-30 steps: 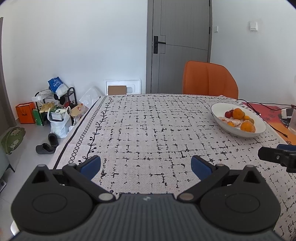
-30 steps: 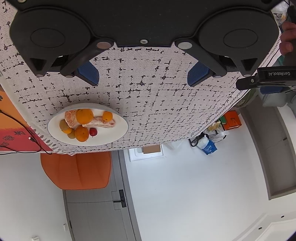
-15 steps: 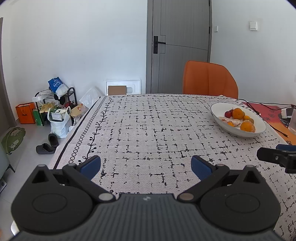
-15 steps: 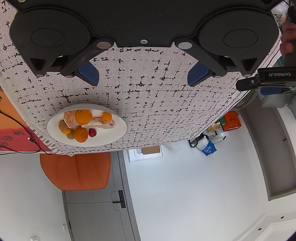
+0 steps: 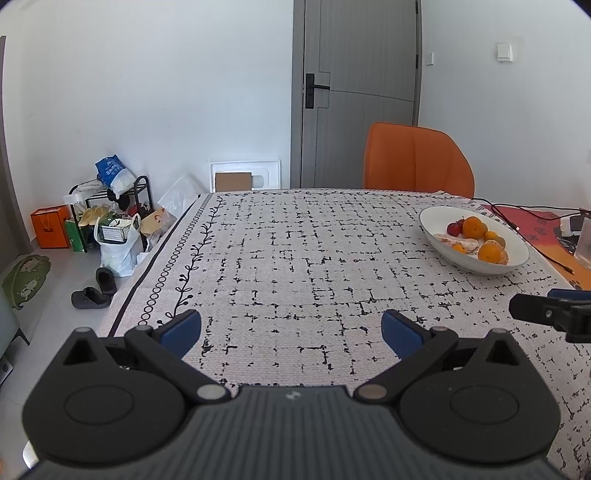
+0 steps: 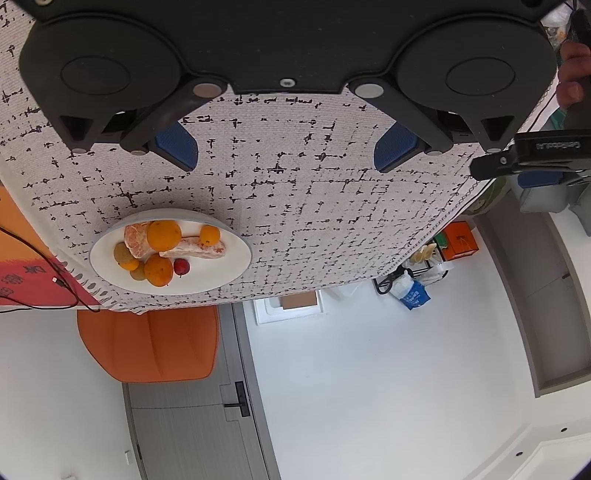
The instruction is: Organize fruits
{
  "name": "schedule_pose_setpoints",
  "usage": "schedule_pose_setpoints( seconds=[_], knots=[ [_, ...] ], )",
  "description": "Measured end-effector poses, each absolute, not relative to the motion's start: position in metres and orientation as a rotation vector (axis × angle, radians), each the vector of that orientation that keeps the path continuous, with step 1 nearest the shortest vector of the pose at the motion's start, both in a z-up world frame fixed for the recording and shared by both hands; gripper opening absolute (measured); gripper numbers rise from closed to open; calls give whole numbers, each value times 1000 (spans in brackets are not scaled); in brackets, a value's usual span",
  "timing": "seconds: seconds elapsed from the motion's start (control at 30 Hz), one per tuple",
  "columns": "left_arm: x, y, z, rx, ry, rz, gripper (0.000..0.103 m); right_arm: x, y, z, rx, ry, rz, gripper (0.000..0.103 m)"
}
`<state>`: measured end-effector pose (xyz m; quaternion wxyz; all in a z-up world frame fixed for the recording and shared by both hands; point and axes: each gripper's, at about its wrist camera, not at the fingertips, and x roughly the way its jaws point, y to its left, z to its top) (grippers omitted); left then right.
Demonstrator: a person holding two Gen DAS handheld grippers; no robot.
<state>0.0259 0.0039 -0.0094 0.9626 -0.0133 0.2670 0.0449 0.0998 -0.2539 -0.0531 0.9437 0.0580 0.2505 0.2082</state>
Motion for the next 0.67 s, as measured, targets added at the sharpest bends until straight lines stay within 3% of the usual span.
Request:
schedule_pose_setpoints(
  seconds=[0.67],
  knots=[
    [28,2,-14,-32,554,85,103,99,-253,-54,103,513,419,103]
  ],
)
